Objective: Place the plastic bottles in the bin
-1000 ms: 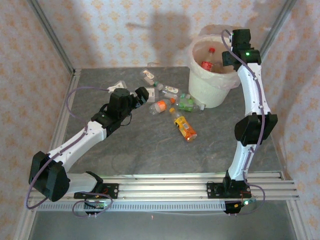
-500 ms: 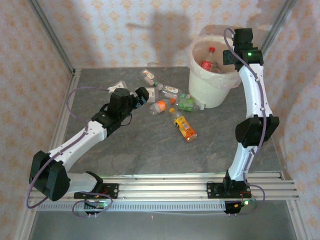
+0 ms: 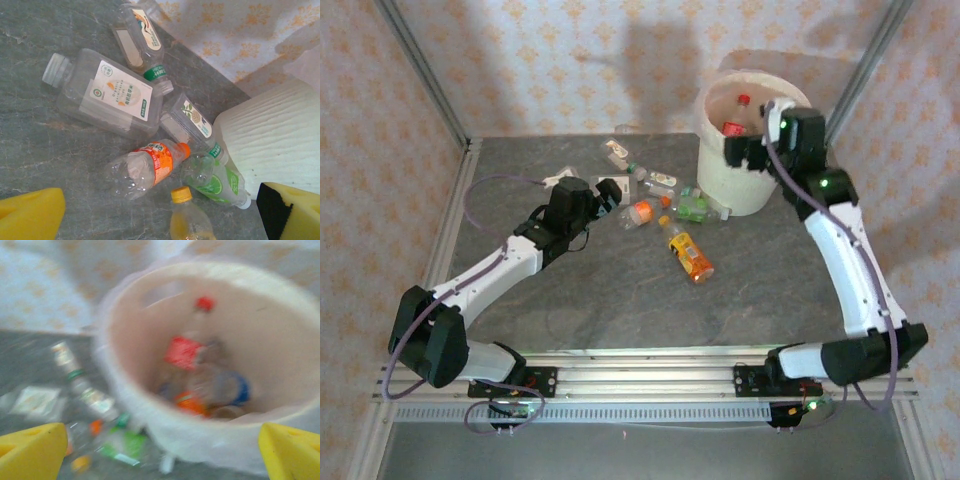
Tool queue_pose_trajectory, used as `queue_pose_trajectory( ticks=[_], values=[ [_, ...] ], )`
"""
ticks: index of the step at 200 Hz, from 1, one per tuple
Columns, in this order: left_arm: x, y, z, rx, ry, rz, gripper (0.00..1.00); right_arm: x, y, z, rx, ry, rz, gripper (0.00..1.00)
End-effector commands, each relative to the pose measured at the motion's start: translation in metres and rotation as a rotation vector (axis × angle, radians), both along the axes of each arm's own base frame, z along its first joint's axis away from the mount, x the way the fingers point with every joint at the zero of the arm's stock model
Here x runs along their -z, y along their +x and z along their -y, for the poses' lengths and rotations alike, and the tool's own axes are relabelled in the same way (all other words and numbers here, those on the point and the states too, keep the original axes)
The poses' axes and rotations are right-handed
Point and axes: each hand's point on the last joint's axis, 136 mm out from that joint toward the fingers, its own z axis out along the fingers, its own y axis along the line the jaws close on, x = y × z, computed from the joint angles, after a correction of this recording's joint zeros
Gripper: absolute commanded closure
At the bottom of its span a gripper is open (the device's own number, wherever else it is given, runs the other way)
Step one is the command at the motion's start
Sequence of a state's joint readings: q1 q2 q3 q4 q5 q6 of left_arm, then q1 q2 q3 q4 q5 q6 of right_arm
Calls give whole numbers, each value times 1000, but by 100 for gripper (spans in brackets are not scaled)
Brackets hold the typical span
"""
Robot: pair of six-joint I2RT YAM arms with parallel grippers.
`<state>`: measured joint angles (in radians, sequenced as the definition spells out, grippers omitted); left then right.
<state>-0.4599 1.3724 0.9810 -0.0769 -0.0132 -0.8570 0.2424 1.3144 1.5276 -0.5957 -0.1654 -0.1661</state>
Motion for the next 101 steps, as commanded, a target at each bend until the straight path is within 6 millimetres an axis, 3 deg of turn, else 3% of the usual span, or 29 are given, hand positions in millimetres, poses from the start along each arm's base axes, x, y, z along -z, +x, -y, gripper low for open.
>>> queue_pose_trajectory(
  ticks=[1, 20, 70, 101],
  values=[
    [-3, 3, -9, -51, 9, -14, 0, 16, -21, -54, -217, 85, 7, 2],
    [2, 4, -10, -64, 1, -27, 0, 52, -34, -74, -257, 98, -82, 2],
    [16, 10, -5, -69, -22, -68, 0, 176, -51, -118, -312, 53, -458, 1],
    [22, 11, -6, -69, -12, -92, 0, 228, -48, -131, -351, -51, -597, 3]
  ],
)
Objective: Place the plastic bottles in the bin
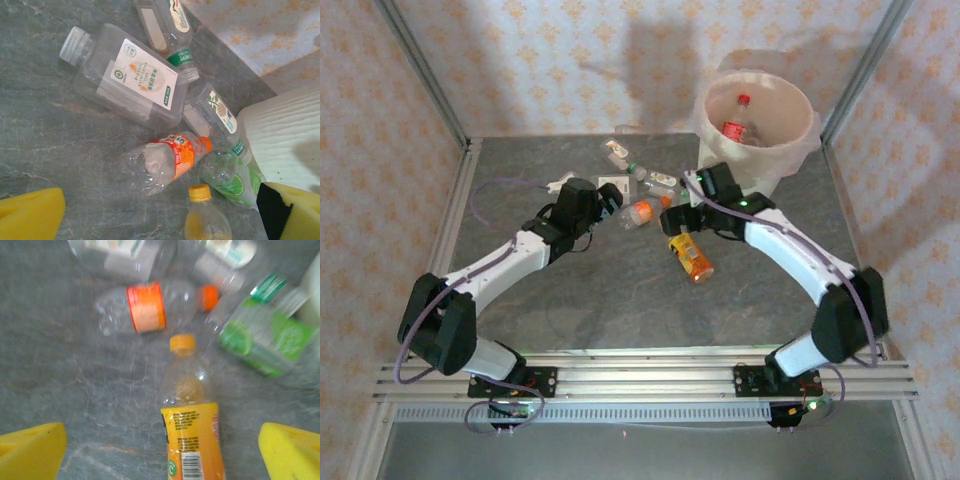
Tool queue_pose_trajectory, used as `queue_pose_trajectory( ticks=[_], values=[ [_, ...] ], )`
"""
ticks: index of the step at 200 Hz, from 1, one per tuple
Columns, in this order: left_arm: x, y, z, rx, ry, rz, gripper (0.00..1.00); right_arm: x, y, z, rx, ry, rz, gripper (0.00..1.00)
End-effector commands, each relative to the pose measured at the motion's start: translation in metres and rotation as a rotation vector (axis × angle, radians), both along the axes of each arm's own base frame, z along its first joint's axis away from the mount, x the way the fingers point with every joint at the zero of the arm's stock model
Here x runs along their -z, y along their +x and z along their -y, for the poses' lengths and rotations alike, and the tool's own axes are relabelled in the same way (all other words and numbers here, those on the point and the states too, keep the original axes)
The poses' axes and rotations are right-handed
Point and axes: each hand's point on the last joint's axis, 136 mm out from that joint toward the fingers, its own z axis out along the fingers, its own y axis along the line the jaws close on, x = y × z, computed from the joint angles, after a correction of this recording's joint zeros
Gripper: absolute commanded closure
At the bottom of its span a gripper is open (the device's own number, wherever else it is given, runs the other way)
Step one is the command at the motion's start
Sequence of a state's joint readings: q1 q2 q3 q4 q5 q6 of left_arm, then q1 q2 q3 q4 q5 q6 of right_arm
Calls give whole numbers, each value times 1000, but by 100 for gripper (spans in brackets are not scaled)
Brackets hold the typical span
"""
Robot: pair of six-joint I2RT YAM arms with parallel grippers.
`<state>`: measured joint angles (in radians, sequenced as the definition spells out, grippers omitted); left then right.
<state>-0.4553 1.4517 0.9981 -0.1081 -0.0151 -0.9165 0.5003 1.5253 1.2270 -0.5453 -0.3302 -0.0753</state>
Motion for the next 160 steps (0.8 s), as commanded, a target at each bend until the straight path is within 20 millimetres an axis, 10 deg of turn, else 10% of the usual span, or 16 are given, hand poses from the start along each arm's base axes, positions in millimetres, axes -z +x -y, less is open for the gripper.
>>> queue_pose_trajectory(
  ticks=[1, 57, 160],
  values=[
    [-9, 6, -6, -29, -4, 2, 0, 28, -4, -8, -48, -53, -93, 3],
    [2, 1, -15, -54, 6, -34, 0, 95, 2, -9, -95, -248, -238, 8],
    [6, 8, -10, -48, -4, -47, 0, 131, 33, -6, 12, -359, -201, 28]
  ],
)
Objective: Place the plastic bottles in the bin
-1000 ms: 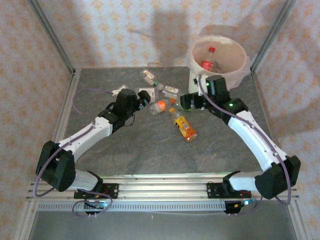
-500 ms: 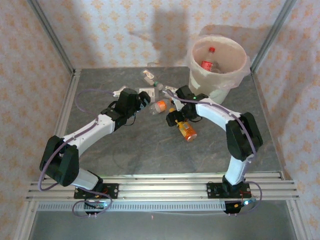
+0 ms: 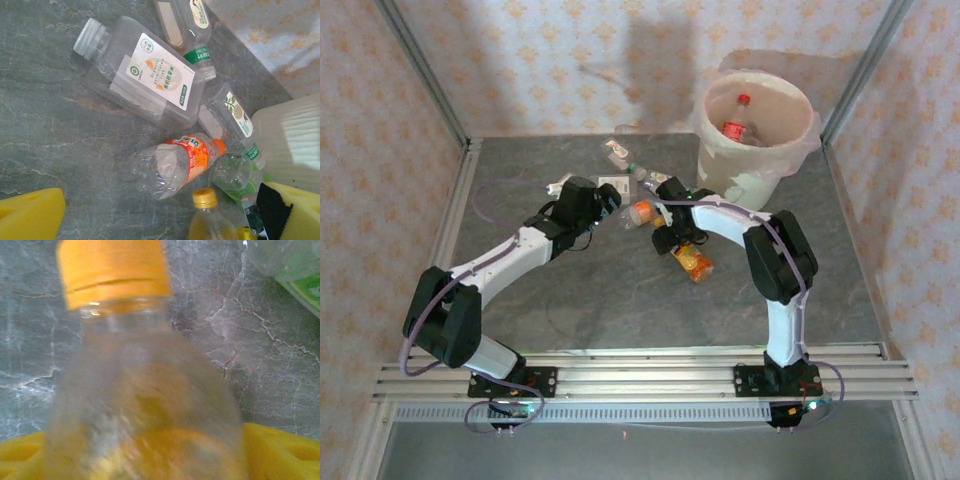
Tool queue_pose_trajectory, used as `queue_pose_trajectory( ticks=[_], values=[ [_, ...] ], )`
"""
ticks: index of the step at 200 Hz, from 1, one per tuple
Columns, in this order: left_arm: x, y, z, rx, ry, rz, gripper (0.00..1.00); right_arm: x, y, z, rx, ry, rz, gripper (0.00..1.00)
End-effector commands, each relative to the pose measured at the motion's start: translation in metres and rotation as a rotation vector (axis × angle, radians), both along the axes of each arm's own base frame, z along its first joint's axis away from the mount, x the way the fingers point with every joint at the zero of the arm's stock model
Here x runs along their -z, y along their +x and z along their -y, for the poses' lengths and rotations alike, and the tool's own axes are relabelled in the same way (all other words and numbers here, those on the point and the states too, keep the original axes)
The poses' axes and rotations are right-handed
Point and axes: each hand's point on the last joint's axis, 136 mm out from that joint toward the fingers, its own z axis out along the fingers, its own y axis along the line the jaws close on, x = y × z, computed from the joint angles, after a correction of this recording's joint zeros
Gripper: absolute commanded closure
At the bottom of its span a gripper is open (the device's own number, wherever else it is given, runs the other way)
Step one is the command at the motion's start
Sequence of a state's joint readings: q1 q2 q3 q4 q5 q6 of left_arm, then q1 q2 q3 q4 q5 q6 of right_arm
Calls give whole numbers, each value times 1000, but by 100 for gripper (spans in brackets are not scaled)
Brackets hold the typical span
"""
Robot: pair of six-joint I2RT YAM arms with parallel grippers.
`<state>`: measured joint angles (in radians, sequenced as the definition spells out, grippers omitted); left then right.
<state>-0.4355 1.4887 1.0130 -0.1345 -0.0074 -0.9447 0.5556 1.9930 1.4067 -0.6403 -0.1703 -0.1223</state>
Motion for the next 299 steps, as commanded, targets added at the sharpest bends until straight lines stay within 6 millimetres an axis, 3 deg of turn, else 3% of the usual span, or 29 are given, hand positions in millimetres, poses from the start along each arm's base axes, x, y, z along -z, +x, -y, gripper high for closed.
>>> queue_pose_trajectory(
  ticks=[1, 21, 53, 115, 157, 218, 256, 299],
  values=[
    [-8, 4, -4, -15, 2, 3, 0, -5, 11, 1, 27, -28, 49, 28],
    [-8, 4, -5, -17, 6, 2, 0, -17, 11, 1, 34, 0, 88, 39],
    [-7, 4, -5, -17, 10, -3, 0, -60, 6, -4, 32, 129, 208, 49],
    [-6, 4, -8, -23, 16, -5, 0, -161, 0, 13, 93, 284, 511, 58],
    [-6, 6, -5, -15, 2, -7, 0, -230, 6, 32, 155, 406, 748, 65],
    [-6, 2, -7, -14, 15, -10, 0, -308, 19, 53, 123, 598, 856, 66],
    [-6, 1, -9, -17, 18, -14, 0, -367, 27, 64, 104, 734, 928, 66],
    [-4, 0, -8, -17, 13, -19, 0, -417, 50, 89, 160, 750, 1039, 67]
  ],
)
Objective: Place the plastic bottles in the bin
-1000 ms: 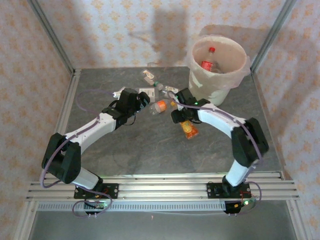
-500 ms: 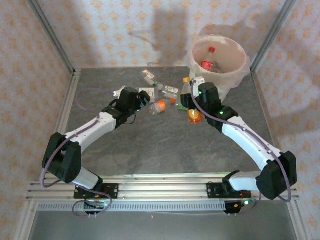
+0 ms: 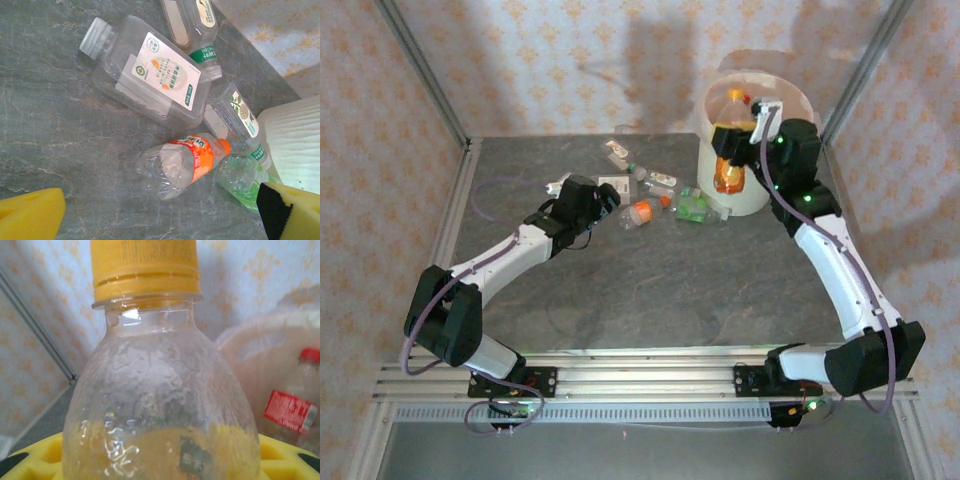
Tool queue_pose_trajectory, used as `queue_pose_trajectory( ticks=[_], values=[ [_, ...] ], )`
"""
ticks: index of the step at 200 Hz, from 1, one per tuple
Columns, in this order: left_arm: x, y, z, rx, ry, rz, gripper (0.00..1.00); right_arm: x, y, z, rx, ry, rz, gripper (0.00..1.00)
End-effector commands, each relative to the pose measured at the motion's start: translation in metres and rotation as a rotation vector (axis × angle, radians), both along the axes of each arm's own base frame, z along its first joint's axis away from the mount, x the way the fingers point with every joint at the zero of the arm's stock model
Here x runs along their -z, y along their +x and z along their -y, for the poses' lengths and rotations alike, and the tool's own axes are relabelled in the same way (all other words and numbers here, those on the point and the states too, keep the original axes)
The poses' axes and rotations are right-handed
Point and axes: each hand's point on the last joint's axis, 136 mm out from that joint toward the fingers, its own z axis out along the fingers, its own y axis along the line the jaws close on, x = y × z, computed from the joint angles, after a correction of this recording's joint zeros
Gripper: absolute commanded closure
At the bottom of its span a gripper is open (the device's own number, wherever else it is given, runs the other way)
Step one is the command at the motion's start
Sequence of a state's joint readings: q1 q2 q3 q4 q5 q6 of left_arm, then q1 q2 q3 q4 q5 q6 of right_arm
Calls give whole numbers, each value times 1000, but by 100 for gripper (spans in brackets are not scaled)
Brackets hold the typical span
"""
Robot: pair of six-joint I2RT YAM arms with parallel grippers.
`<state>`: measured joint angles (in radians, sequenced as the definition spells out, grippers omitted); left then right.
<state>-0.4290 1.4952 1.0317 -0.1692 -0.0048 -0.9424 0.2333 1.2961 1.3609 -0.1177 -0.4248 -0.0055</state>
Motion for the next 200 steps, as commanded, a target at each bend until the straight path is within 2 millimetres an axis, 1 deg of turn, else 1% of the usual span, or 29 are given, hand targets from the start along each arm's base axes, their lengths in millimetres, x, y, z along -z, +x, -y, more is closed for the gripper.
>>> queue_pose_trajectory(
  ticks=[1, 31, 57, 86, 106, 117, 139, 154, 158, 172, 200],
  values=[
    [-5, 0, -5, -14, 3, 2, 0, -39, 10, 5, 2, 48, 85, 67],
    [-3, -2, -7, -22, 0, -2, 0, -67, 33, 31, 127, 62, 133, 67],
    [-2, -7, -12, -35, 6, -1, 0, -83, 53, 59, 220, 96, 160, 68],
    [-4, -10, -16, -42, 16, 2, 0, -88, 77, 91, 320, 129, 153, 68],
    [-6, -12, -18, -46, 24, 6, 0, -89, 87, 103, 354, 99, 152, 67],
    [-6, -12, -19, -49, 27, 7, 0, -83, 94, 107, 374, 56, 141, 66],
    [-6, -12, -18, -49, 23, 9, 0, -61, 111, 117, 403, -15, 100, 66],
    [-6, -12, -18, -45, 20, 8, 0, -45, 127, 123, 414, -50, 72, 65],
    [-6, -12, -17, -44, 19, 8, 0, -45, 130, 124, 418, -54, 68, 65],
    [-6, -11, -16, -40, 18, 8, 0, -28, 144, 130, 433, -69, 3, 65],
    [-7, -14, -19, -49, 21, 12, 0, 3, 158, 122, 384, -93, -110, 61]
  ],
)
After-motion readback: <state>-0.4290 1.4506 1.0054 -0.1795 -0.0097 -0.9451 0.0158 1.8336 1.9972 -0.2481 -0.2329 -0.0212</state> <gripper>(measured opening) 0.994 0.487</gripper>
